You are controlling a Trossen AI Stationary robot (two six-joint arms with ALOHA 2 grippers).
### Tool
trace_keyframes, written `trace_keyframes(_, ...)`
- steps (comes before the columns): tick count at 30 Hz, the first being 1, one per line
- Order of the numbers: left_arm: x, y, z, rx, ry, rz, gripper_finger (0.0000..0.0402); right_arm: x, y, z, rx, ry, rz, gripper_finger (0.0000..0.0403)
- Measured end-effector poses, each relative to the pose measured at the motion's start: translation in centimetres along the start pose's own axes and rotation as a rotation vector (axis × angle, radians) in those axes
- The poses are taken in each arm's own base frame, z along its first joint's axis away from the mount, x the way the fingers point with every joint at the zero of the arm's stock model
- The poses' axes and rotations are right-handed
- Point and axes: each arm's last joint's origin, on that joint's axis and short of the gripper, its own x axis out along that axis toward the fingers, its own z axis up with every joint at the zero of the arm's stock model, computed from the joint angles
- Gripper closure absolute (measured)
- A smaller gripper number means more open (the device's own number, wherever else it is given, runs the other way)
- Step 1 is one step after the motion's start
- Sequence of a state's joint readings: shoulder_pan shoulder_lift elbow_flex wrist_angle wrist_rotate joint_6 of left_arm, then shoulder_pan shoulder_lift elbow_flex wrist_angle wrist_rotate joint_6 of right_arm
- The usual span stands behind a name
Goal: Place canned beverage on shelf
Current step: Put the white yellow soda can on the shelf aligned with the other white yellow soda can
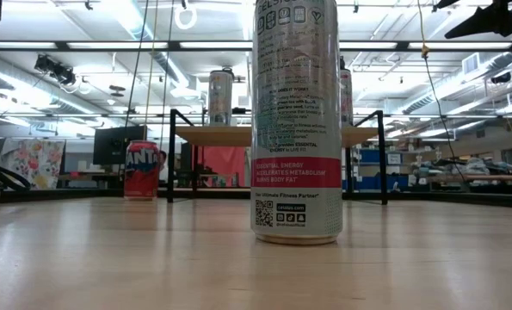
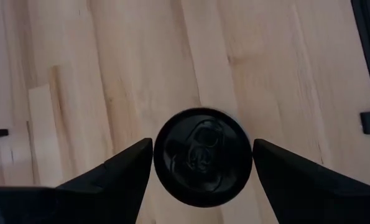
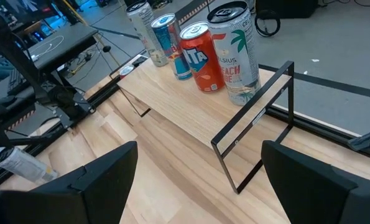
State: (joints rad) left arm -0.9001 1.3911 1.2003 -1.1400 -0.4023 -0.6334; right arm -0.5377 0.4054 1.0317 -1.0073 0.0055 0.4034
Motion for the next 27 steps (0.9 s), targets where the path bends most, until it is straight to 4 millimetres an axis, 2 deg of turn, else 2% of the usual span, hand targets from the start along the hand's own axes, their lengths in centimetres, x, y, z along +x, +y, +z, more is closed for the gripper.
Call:
trace_keyframes(11, 0.0, 0.1, 0.0, -0.003, 0.013, -0.007, 0.0113, 0.0, 0.1, 0.0, -0.002, 0.01, 0.023, 0.005)
trace_keyframes(16, 0.5, 0.8, 0.5, -0.042, 0.048, -0.03, 0.0113, 0.0, 0.1, 0.0, -0.002, 0.01, 0.023, 0.005)
trace_keyframes(21, 0.9, 1.4, 1.4, -0.048, 0.008, -0.039, 0.0113, 0.0, 0.1, 0.0, -0.002, 0.011, 0.023, 0.005)
trace_keyframes(27, 0.9, 1.4, 1.4, -0.053, 0.03, -0.063, 0.0113, 0.0, 0.1, 0.0, -0.006, 0.015, 0.034, 0.005)
